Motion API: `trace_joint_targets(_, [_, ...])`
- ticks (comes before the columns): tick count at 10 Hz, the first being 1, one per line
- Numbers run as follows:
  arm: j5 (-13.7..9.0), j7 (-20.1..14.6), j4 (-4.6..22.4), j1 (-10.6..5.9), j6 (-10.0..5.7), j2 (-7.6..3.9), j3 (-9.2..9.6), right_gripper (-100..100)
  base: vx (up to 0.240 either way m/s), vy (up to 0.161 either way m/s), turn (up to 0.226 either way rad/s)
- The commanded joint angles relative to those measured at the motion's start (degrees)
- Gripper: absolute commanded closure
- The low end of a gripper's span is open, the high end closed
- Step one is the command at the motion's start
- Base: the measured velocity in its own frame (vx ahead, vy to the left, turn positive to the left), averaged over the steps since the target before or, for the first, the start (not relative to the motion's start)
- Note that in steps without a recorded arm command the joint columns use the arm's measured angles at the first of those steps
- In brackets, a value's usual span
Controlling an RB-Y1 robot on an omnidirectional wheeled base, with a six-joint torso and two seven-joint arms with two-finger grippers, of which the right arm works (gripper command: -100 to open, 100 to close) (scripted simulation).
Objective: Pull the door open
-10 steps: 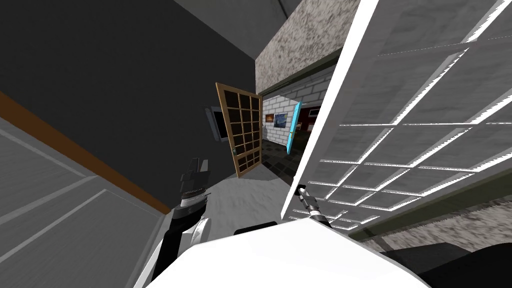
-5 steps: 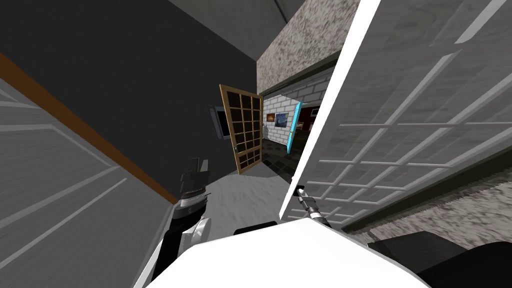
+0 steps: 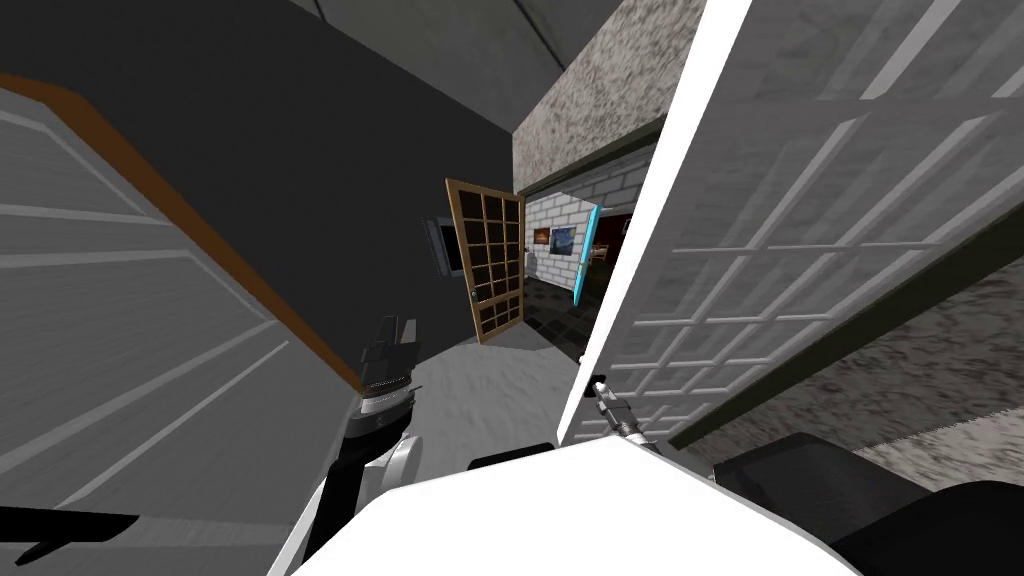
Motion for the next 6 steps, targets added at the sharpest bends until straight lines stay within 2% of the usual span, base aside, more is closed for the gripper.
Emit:
trace_joint_targets(1, [0.6,-0.6,-0.6,0.65,-0.81,-0.55,0.70,100,-0.183,-0.036,0.027])
trace_joint_targets(2, [0.4,-0.4,-0.3,0.31,-0.28,-0.35,0.49,100,-0.083,-0.015,0.009])
trace_joint_targets(3, [0.9,-0.9,0.1,0.69,-1.17,-0.66,1.07,100,-0.118,-0.032,0.086])
trace_joint_targets(6, [1.7,-2.0,0.9,1.21,-3.28,-1.50,1.92,100,-0.197,-0.055,0.132])
